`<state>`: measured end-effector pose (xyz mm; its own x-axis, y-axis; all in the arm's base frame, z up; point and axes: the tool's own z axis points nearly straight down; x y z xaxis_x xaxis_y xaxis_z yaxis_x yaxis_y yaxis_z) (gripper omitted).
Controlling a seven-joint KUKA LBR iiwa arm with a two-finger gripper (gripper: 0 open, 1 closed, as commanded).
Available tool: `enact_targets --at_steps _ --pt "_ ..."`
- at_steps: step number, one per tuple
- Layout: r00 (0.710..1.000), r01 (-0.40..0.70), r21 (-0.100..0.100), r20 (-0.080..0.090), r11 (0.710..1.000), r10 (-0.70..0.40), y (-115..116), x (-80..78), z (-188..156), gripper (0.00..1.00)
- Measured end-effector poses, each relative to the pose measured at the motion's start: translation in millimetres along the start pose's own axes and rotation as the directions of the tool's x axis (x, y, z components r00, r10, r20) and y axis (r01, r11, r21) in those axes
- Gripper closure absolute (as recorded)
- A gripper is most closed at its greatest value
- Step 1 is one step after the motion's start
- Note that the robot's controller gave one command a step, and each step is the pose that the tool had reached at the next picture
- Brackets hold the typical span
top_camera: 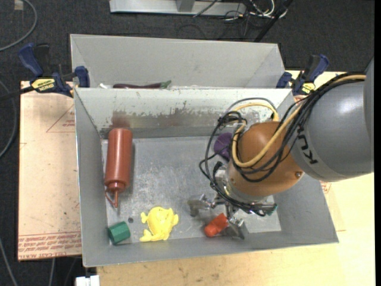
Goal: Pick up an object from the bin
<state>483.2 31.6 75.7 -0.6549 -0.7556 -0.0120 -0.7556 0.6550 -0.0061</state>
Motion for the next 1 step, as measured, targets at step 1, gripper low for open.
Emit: enact_targets --at_steps 1 --pt "0.993 0.121 -0.002 0.001 0.993 -0.121 0.0 -1.0 18.9 1.00"
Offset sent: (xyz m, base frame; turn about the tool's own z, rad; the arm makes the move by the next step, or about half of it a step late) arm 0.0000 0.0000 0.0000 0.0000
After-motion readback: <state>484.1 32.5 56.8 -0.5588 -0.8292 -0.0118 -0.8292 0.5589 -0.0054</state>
